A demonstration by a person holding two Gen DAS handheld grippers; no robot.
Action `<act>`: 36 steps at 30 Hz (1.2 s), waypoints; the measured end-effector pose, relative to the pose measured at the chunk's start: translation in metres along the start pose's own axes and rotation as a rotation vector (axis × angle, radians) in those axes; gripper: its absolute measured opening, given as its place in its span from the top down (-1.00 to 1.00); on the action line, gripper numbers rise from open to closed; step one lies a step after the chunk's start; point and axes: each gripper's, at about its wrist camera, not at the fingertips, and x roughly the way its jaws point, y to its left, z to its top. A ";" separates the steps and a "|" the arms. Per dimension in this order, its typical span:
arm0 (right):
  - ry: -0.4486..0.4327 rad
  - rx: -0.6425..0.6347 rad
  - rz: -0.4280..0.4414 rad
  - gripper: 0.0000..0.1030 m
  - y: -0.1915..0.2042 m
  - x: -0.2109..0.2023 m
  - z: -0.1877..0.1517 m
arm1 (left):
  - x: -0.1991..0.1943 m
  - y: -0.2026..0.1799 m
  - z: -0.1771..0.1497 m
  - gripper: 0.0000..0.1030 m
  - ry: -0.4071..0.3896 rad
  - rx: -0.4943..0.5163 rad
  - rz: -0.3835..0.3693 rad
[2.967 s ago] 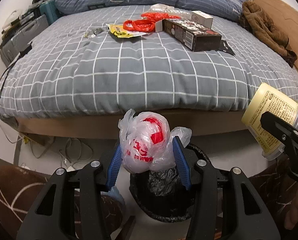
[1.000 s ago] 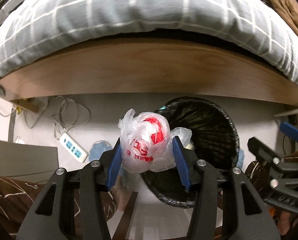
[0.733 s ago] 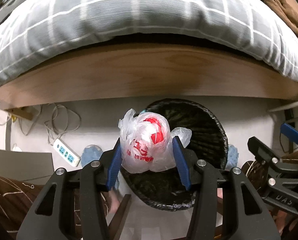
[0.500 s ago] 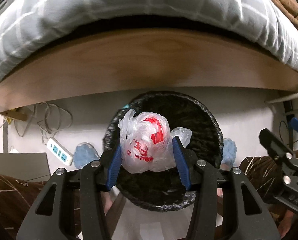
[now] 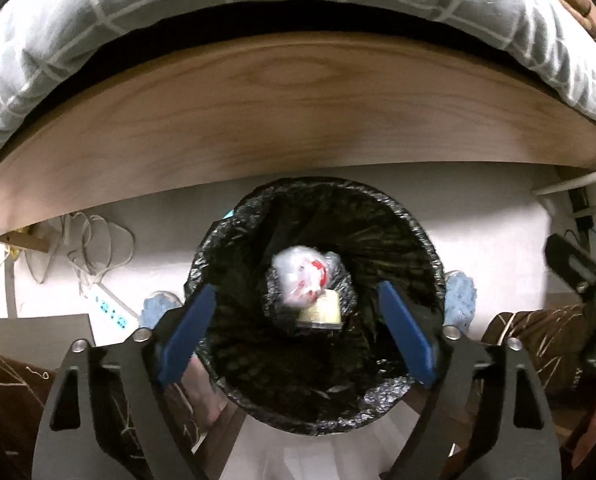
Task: Collect trash
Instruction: 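Open the left tool over the bin while the right tool releases the cup, then move both tools back up over the bed toward the remaining trash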
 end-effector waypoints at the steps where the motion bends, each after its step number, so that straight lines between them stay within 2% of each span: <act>1: -0.007 -0.002 -0.003 -0.85 0.001 -0.002 0.001 | 0.000 0.002 0.000 -0.70 0.002 -0.007 -0.005; 3: -0.019 -0.001 -0.006 -0.85 0.001 -0.006 0.004 | -0.004 0.005 0.001 -0.81 -0.013 -0.012 -0.010; 7: -0.046 0.001 0.001 -0.85 0.002 -0.012 0.007 | -0.018 0.010 0.001 -0.88 -0.058 -0.017 0.004; 12: -0.112 -0.019 0.008 -0.85 0.009 -0.033 0.015 | -0.036 0.020 0.006 -0.89 -0.104 -0.033 0.004; 30: -0.412 -0.021 0.035 -0.85 0.012 -0.119 0.045 | -0.129 0.043 0.029 -0.89 -0.344 -0.076 0.014; 36: -0.465 -0.030 0.041 -0.85 0.014 -0.132 0.051 | -0.148 0.046 0.034 -0.89 -0.392 -0.082 0.019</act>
